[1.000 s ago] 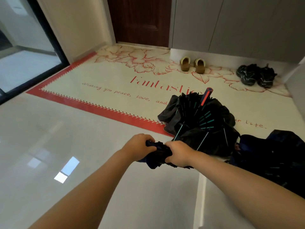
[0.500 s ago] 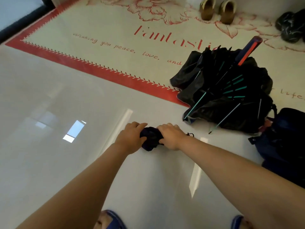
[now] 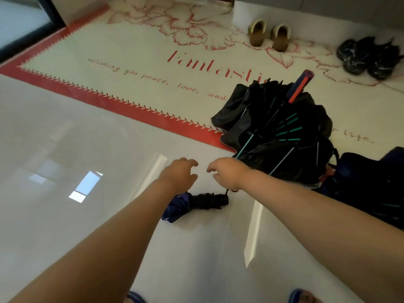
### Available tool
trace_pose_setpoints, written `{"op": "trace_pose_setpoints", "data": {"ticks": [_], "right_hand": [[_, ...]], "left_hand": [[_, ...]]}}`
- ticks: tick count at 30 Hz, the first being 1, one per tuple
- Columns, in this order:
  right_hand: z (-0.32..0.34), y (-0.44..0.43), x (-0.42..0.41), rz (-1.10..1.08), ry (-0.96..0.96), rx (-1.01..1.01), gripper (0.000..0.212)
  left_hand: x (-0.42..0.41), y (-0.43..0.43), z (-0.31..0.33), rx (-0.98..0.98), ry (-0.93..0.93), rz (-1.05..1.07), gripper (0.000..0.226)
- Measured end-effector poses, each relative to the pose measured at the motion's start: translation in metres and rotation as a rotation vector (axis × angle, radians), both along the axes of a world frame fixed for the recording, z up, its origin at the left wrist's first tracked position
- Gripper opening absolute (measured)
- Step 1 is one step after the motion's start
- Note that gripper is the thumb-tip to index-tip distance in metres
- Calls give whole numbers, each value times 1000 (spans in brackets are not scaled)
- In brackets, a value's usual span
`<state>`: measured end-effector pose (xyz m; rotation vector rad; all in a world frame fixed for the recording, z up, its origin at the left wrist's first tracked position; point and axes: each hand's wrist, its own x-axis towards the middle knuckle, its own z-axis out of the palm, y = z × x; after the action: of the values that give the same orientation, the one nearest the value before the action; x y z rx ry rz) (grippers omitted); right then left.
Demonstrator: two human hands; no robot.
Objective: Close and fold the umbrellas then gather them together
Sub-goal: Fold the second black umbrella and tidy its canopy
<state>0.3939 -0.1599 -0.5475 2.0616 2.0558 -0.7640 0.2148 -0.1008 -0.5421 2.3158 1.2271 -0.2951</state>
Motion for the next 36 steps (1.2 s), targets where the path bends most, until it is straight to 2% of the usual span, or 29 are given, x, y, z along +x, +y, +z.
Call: {"op": "trace_pose_setpoints", "data": {"ticks": [9,14,18,21,24,26,28,30,33,36], "right_hand": [[152,-25,122,-210,-105,447,31],[176,-33,180,-392,-184,618,49],[165,-21,210,-530,-66,520,81],[151,-1,225,-557,74,364,92],[138,18,234,-540,150,322,80],[134,25,233,-570,150,411,67],[136,31,230,-594,154,500,68],[138,33,229,-594,116,457,71],[137,31,230,-614,65,378,37],[128,20,223,-675,297,321,31]], "left_hand": [[122,-3,140,157,-243,-59,36],[187,-6,171,179,-352,-118,47],[210,7,160,130,-419,-69,53],[216,20,139,69,-414,-5,57],[222,30,123,16,-415,39,58],[229,36,121,-21,-465,77,56],[238,39,121,-69,-548,141,54],[249,37,123,-113,-609,190,52],[261,28,119,-170,-632,182,50],[266,25,118,-241,-644,230,47]]}}
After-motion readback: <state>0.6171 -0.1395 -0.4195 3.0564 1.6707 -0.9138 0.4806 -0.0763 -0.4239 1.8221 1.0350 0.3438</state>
